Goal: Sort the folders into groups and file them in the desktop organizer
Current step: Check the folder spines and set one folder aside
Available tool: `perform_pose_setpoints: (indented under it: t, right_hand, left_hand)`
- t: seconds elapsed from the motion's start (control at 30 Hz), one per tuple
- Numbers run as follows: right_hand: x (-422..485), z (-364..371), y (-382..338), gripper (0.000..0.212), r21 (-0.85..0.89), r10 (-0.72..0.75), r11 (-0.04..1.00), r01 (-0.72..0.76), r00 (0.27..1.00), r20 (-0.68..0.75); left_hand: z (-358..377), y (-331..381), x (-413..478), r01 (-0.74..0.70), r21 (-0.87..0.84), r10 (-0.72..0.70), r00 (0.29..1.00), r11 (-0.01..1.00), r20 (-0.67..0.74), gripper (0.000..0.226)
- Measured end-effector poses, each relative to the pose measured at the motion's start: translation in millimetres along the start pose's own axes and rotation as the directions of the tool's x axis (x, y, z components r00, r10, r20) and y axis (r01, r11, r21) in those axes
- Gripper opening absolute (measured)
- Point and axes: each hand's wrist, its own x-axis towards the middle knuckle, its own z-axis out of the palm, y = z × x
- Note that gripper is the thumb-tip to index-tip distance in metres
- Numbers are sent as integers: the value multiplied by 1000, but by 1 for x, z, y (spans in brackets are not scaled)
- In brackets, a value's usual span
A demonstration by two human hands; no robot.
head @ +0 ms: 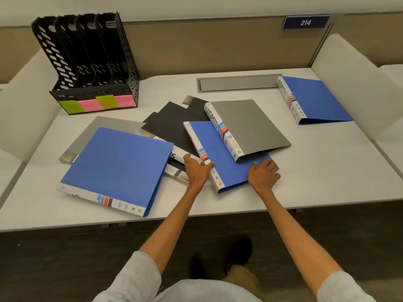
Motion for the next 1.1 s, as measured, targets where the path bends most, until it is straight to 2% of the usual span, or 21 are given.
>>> perform_pose_setpoints:
  t: [0.17, 0.2, 0.33, 0.5, 0.67, 0.77, 0.93, 1.03, 1.1]
  right_hand:
    - [-1, -3, -4, 58, -10, 2, 1000, -1, 994, 111]
    - [0, -6, -5, 59, 5, 12, 1000, -12, 992, 123]
    - [7, -18, -11, 60, 106, 75, 990, -92, 986, 149]
    - [21, -30, -18, 51, 246, 149, 954, -173, 982, 115]
    - [39, -39, -20, 52, 245, 144, 956, -163, 985, 93]
    - [55, -44, -17, 59, 246, 138, 956, -161, 984, 110]
    - [78, -51, -15, 78, 258, 142, 946, -195, 968, 209]
    - [84, -46, -14, 89, 344, 228, 887, -308, 940, 255]
    - [86, -43, -13, 89, 455, 279, 804, -383, 918, 281]
  left_hand:
    - [-1, -7, -7, 136, -37, -128, 978, 990, 165, 66]
    - [0, -6, -10, 113, -19, -109, 983, 993, 149, 66]
    - [5, 2, -15, -114, 188, 116, 993, 975, -1, 71]
    - [13, 22, -9, -267, 330, 267, 963, 905, 49, 55]
    - [26, 40, -1, -382, 443, 399, 915, 811, 58, 43]
    - [41, 48, 7, -352, 501, 338, 933, 791, 122, 45]
    - [64, 43, 20, -332, 609, 246, 943, 720, 223, 71]
    - [76, 44, 23, -312, 628, 189, 948, 713, 256, 79]
    - [84, 48, 23, -290, 624, 149, 952, 726, 269, 78]
